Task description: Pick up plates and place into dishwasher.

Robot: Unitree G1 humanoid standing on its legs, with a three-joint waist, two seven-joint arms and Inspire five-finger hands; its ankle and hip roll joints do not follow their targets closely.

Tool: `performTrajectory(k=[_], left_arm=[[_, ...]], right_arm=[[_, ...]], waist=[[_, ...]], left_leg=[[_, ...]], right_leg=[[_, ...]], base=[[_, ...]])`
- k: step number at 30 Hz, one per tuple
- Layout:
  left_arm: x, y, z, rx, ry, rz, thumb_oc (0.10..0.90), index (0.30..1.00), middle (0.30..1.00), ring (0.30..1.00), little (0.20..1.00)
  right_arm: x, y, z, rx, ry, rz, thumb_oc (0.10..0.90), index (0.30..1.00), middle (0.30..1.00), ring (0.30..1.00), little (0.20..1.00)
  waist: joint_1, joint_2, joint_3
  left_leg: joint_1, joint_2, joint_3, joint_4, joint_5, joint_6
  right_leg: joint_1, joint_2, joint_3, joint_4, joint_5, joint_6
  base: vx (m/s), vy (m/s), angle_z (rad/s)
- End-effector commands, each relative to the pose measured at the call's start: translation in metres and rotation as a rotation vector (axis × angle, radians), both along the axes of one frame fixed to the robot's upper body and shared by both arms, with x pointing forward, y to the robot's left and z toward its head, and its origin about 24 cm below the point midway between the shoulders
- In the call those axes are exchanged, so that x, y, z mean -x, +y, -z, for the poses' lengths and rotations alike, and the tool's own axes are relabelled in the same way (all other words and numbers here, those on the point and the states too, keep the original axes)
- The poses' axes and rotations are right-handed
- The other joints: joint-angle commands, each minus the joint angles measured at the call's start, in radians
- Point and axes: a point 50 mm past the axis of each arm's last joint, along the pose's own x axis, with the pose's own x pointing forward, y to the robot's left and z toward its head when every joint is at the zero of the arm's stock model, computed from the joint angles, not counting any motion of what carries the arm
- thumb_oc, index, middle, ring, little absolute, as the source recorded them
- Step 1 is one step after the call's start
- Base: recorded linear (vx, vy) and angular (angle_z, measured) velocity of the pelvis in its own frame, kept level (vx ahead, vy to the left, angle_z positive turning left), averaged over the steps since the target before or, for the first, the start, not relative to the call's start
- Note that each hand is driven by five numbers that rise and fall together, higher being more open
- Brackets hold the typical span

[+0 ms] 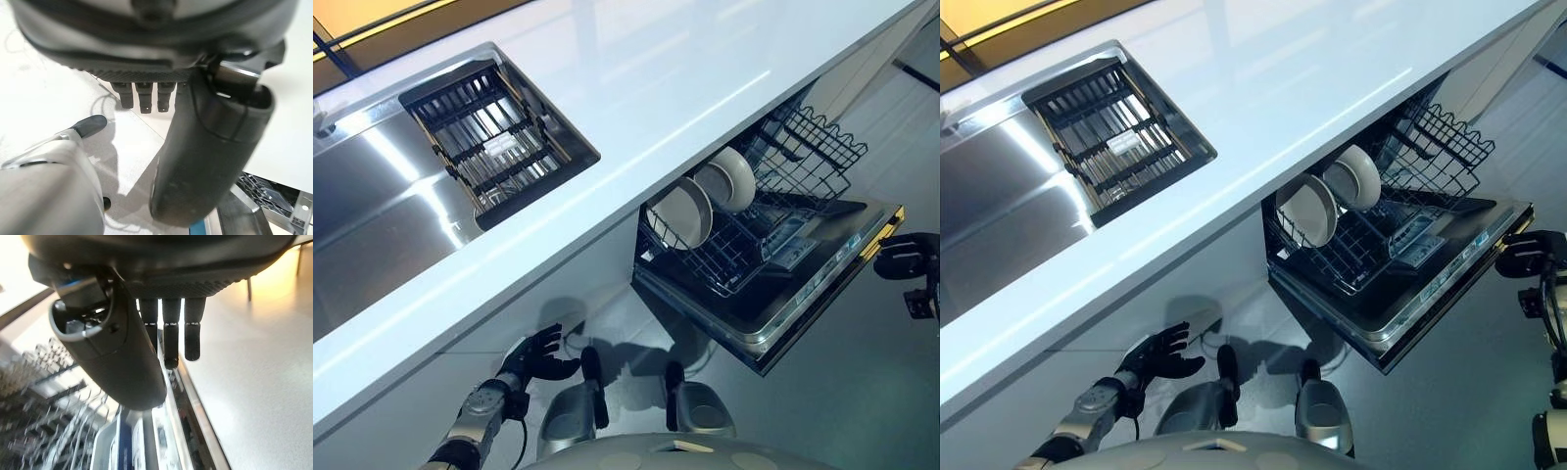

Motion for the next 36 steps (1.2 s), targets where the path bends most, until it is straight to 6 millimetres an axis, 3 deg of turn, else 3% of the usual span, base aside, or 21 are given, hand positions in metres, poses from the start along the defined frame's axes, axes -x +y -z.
performTrajectory(k=[1, 9, 16, 27, 36], left_arm=[[-0.011, -0.005, -0.009, 0.013, -0.088, 0.013, 0.8, 0.9, 0.9, 0.9, 0.9], [-0.011, -0.009, -0.012, 0.03, -0.112, 0.036, 0.8, 0.9, 0.9, 0.9, 0.9], [-0.012, -0.01, -0.014, 0.034, -0.133, 0.032, 0.8, 0.9, 0.9, 0.9, 0.9], [-0.012, -0.011, -0.015, 0.047, -0.143, 0.041, 0.8, 0.9, 0.9, 0.9, 0.9], [-0.009, -0.01, -0.015, 0.056, -0.143, 0.034, 0.8, 0.9, 0.9, 0.9, 0.9]], right_arm=[[-0.026, 0.005, -0.06, 0.177, -0.177, -0.091, 0.1, 0.3, 0.3, 0.3, 0.2], [-0.041, 0.013, -0.072, 0.208, -0.234, -0.099, 0.1, 0.3, 0.3, 0.3, 0.2], [-0.048, 0.014, -0.08, 0.217, -0.253, -0.094, 0.1, 0.3, 0.3, 0.3, 0.2], [-0.051, 0.01, -0.093, 0.23, -0.286, -0.071, 0.1, 0.3, 0.3, 0.3, 0.2], [-0.052, 0.01, -0.086, 0.244, -0.205, -0.083, 0.1, 0.3, 0.3, 0.3, 0.2]], waist=[[0.029, -0.021, 0.03], [0.037, 0.003, 0.065], [0.041, 0.01, 0.084], [0.049, 0.037, 0.107], [0.062, 0.032, 0.117]], left_leg=[[-0.031, 0.002, 0.019, 0.327, -0.265, 0.001], [-0.092, -0.002, 0.014, 0.451, -0.3, 0.02], [-0.14, -0.014, 0.003, 0.558, -0.359, 0.047], [-0.164, -0.035, -0.016, 0.594, -0.378, 0.062], [-0.167, -0.033, -0.026, 0.605, -0.381, 0.065]], right_leg=[[-0.014, 0.015, -0.055, 0.045, 0.03, -0.059], [-0.077, -0.009, -0.062, 0.174, -0.011, -0.074], [-0.137, -0.026, -0.053, 0.293, -0.049, -0.086], [-0.19, -0.037, -0.044, 0.385, -0.075, -0.091], [-0.19, -0.036, -0.048, 0.401, -0.084, -0.092]], base=[[-0.03, 0.042, 0.03], [-0.03, 0.055, 0.01], [0.01, 0.015, 0.03], [0.01, 0.008, 0.04], [0.04, -0.018, 0.03]])
